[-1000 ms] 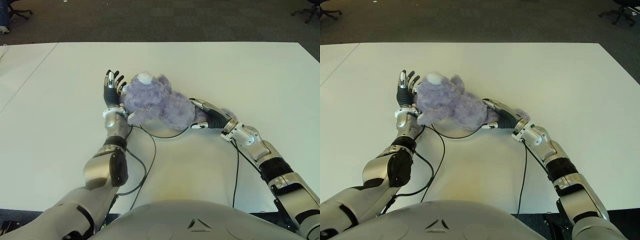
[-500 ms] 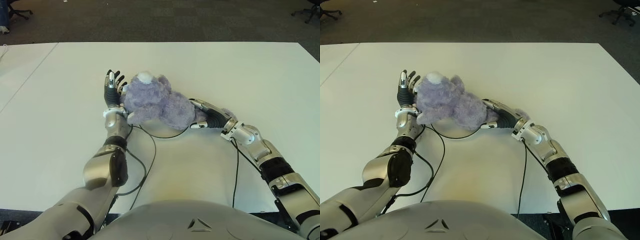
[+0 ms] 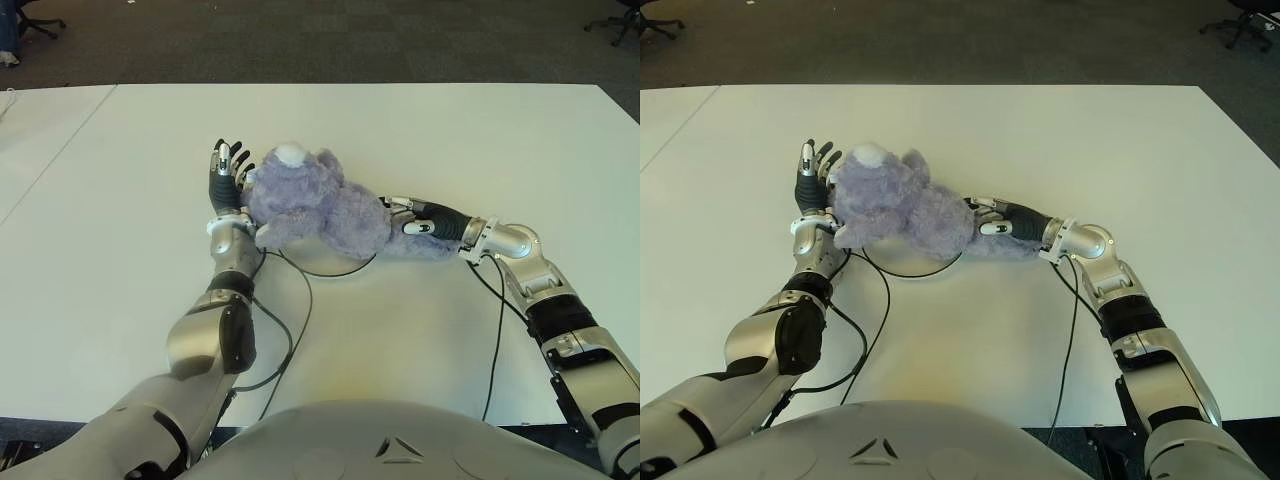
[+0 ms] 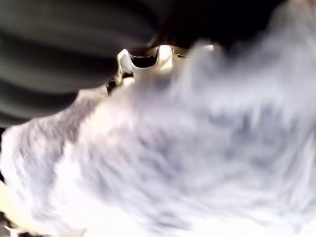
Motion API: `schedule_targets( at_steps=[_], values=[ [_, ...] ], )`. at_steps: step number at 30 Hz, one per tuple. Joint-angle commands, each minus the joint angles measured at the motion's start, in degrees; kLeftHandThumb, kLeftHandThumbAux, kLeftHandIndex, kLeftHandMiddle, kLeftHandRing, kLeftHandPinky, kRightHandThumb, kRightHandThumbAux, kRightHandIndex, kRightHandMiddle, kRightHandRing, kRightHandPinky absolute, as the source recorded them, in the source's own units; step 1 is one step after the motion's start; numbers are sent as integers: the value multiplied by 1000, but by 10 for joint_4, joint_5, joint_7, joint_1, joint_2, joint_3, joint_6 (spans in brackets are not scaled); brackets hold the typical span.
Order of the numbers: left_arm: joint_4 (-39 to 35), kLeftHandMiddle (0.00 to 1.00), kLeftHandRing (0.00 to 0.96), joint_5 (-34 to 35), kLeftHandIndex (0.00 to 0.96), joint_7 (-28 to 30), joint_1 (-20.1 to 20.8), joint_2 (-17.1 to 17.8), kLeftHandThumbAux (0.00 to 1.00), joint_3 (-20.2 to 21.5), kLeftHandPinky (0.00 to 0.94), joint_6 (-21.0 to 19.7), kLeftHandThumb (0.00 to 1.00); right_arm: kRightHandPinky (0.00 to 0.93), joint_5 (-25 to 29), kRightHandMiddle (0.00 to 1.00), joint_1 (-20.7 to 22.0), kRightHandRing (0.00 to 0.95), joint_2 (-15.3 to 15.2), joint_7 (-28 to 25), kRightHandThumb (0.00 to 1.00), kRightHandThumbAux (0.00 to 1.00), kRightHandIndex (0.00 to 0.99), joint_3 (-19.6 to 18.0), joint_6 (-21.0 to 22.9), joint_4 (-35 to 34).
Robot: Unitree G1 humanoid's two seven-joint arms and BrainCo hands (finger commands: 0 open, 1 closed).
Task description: Put the doll into the plate.
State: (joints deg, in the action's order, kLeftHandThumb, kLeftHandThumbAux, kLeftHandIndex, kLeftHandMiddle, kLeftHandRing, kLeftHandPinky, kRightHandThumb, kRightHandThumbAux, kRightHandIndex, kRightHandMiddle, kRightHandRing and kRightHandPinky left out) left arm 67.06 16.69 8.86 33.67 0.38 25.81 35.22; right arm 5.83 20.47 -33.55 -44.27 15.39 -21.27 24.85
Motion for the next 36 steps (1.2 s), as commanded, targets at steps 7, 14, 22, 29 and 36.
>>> schedule_targets(
  at_steps=[7,14,22,29,36],
  values=[
    [90,200,230,-18,21,1,-180,-29,361,0,244,-16,0,0,163,0,-14,0,2,-116,0,211,0,-84,101,-98],
    [89,191,220,-16,16,16,-181,-32,340,4,239,-7,0,0,166,0,-1,0,14,-126,17,202,0,-109,83,-57],
    [88,185,221,0,9,33,-178,-38,338,18,253,-7,0,0,157,0,-2,0,23,-123,28,209,0,-133,69,-41],
    [89,183,223,1,6,36,-177,-38,336,20,273,-7,0,0,151,0,-6,0,32,-108,25,238,0,-150,63,-42],
    [89,185,230,-4,6,28,-177,-37,335,16,275,-9,0,0,178,0,-1,0,37,-117,10,283,0,-179,76,-40]
  ],
)
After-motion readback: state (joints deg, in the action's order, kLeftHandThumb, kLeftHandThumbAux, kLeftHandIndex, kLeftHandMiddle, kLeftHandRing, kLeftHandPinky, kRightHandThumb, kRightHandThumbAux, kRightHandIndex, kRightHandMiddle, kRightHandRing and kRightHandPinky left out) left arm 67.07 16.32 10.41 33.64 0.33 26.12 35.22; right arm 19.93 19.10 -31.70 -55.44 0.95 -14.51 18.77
